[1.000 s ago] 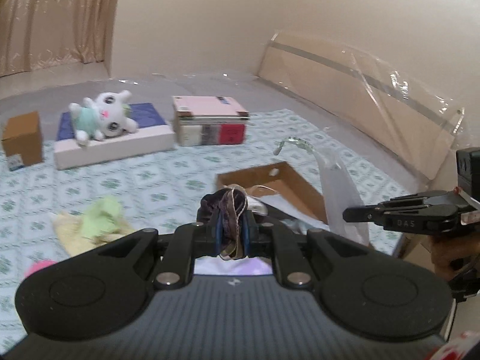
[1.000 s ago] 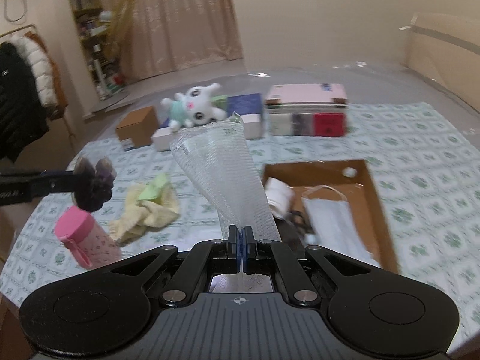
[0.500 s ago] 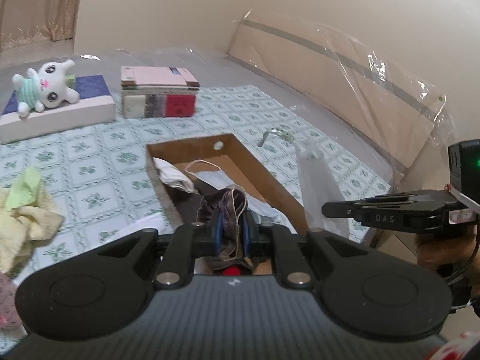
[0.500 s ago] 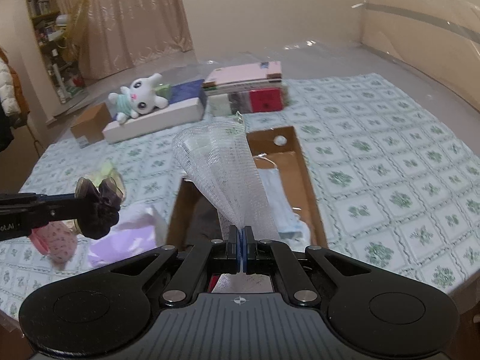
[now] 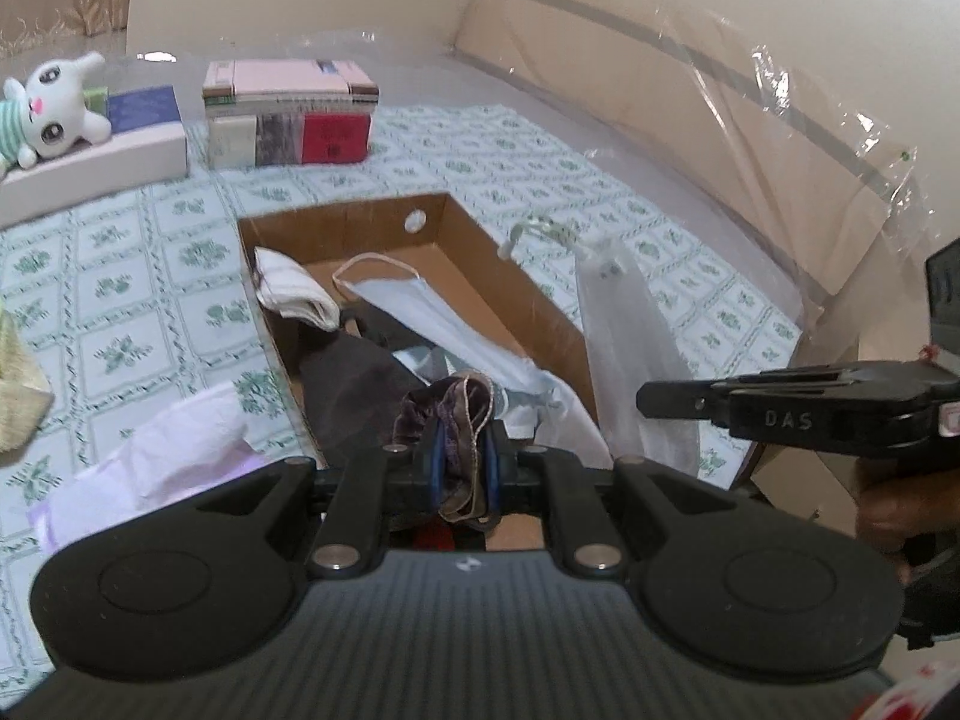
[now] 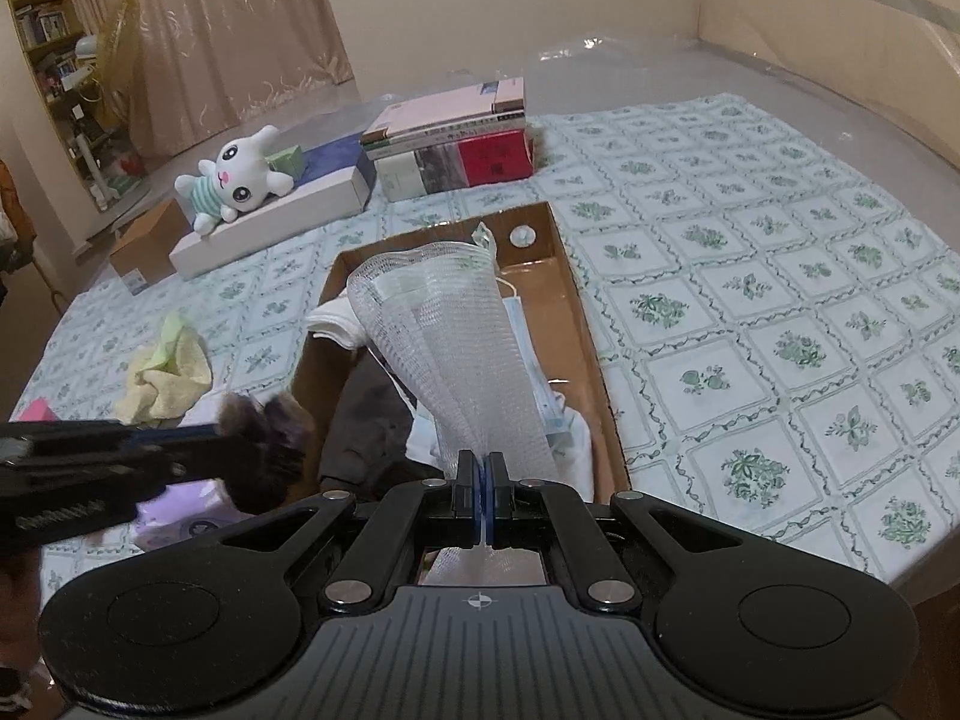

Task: Organize soft objects
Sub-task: 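Carry the mesh bag and brown scrunchie over the cardboard tray, then open the left tool to drop the scrunchie while the right tool releases the mesh bag, then move both tools back toward the yellow towel beside the pink cup, then grasp the green cloth with the right tool while the left tool grasps the yellow towel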

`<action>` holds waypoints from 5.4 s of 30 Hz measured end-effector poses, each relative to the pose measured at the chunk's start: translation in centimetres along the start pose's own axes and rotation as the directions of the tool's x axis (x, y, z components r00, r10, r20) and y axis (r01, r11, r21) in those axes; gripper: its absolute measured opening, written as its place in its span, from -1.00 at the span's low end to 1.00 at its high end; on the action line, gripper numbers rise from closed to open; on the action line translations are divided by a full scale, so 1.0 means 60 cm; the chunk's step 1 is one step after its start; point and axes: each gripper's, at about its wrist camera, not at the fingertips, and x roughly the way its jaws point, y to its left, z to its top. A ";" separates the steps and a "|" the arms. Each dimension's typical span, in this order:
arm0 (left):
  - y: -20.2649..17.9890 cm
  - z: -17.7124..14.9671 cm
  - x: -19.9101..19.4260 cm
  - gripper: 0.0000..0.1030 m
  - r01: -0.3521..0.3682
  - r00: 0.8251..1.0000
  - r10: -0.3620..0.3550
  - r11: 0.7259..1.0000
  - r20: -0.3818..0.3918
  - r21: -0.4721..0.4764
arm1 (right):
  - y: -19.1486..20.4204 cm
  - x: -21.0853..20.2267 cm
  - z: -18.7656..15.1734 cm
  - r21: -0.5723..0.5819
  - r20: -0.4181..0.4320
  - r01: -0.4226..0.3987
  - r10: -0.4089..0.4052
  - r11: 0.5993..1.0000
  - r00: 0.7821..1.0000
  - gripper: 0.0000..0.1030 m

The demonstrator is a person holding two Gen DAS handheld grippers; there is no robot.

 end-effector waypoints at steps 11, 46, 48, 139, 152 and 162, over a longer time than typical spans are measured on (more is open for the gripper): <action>-0.017 -0.016 0.070 -0.63 -0.034 0.998 0.038 0.998 -0.055 0.061 | -0.015 0.029 -0.001 -0.006 -0.026 0.005 -0.005 1.000 1.000 -0.97; 0.037 -0.085 -0.073 0.23 -0.114 0.992 0.112 0.993 0.058 0.029 | -0.010 0.031 -0.039 -0.006 -0.006 0.013 -0.013 1.000 1.000 0.35; 0.041 -0.093 -0.087 0.23 -0.114 0.992 0.113 0.993 0.064 0.018 | 0.000 0.023 -0.045 -0.008 -0.002 0.013 -0.013 1.000 1.000 0.35; 0.619 -0.033 -0.412 0.62 -0.372 0.927 0.364 0.923 0.091 0.098 | 0.496 0.230 0.063 -0.635 -0.115 -0.246 0.226 0.732 0.967 0.35; 0.698 0.014 -0.297 0.62 -0.292 0.956 0.289 0.945 0.046 0.146 | 0.554 0.374 0.107 -0.727 -0.168 -0.267 0.213 0.633 0.963 0.35; 0.729 0.010 -0.200 0.62 -0.214 0.976 0.217 0.964 0.001 0.160 | 0.586 0.478 0.100 -0.789 -0.198 -0.267 0.182 0.553 0.963 -0.04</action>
